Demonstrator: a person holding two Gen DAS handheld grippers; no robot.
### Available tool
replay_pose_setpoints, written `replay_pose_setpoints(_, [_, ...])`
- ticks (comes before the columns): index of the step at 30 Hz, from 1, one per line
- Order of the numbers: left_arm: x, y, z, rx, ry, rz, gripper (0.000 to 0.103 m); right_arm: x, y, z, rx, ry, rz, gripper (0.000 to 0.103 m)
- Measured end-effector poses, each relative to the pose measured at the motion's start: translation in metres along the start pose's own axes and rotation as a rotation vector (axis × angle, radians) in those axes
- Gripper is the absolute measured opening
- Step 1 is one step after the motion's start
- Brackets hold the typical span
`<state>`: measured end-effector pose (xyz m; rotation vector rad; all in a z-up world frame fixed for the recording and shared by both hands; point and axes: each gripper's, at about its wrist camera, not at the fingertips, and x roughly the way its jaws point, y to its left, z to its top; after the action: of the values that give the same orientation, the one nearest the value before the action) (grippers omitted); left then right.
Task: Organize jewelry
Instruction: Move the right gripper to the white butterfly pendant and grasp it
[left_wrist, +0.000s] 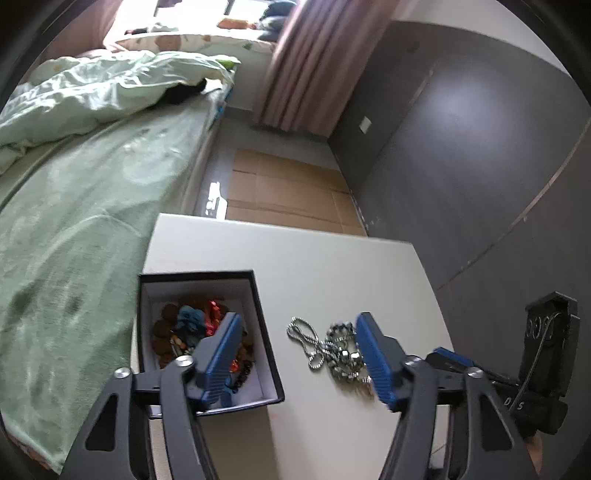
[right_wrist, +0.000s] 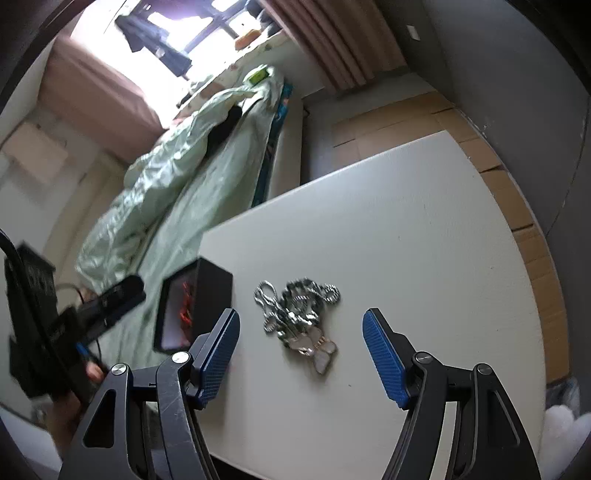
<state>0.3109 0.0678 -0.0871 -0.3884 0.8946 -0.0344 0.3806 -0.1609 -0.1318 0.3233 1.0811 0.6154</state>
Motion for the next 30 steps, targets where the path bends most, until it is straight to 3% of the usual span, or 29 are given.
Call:
replay_pose_setpoints(6, [0.008, -0.009, -0.007, 0.08, 0.041, 0.007, 0.056, 0.01, 0.0, -0.015, -0.146, 0.057, 0.0, 0.07])
replay_pose_setpoints(13, [0.008, -0.004, -0.007, 0.08, 0.04, 0.006, 0.056, 0.023, 0.001, -0.026, -0.255, 0.087, -0.022, 0.059])
replay_pose_setpoints(23, [0.009, 0.0, -0.004, 0.062, 0.035, -0.009, 0.056, 0.052, 0.009, -0.021, -0.279, 0.129, -0.043, 0.059])
replay_pose_setpoints(30, [0.007, 0.004, -0.002, 0.05, 0.033, -0.016, 0.056, 0.068, 0.012, -0.015, -0.28, 0.159, -0.062, 0.042])
